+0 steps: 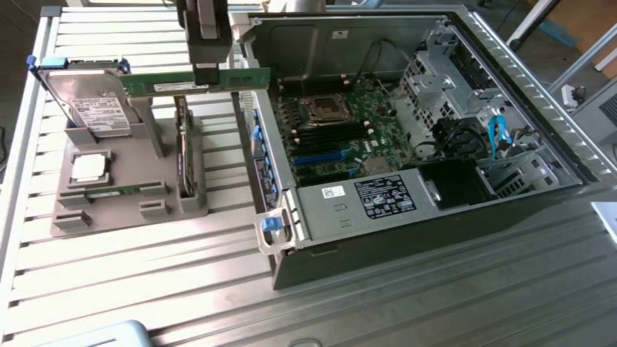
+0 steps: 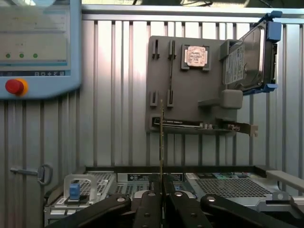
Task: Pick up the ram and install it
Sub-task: 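Pick up the ram and move it above insertion slot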
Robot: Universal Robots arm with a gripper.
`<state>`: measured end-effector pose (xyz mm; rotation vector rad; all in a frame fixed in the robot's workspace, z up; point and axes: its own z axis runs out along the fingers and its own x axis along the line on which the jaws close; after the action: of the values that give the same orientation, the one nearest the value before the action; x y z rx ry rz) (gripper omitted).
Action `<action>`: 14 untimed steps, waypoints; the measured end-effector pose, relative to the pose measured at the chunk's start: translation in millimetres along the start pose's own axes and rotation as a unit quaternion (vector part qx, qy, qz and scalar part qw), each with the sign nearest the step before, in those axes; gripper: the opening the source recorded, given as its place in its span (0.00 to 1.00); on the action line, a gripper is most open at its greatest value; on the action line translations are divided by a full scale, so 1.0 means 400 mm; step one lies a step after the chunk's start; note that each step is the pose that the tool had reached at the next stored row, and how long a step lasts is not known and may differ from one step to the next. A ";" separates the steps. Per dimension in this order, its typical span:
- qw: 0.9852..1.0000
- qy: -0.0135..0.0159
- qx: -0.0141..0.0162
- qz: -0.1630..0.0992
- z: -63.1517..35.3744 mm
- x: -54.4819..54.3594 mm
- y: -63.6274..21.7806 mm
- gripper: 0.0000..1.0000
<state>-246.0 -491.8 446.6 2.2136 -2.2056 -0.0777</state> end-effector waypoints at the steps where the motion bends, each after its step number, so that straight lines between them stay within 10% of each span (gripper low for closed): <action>1: 1.000 0.000 0.000 0.000 0.000 0.000 -0.006 0.13; 14: 1.000 0.007 0.001 0.010 0.003 0.001 -0.063 0.13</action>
<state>-220.9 -492.0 444.1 2.1855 -2.2206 -0.0607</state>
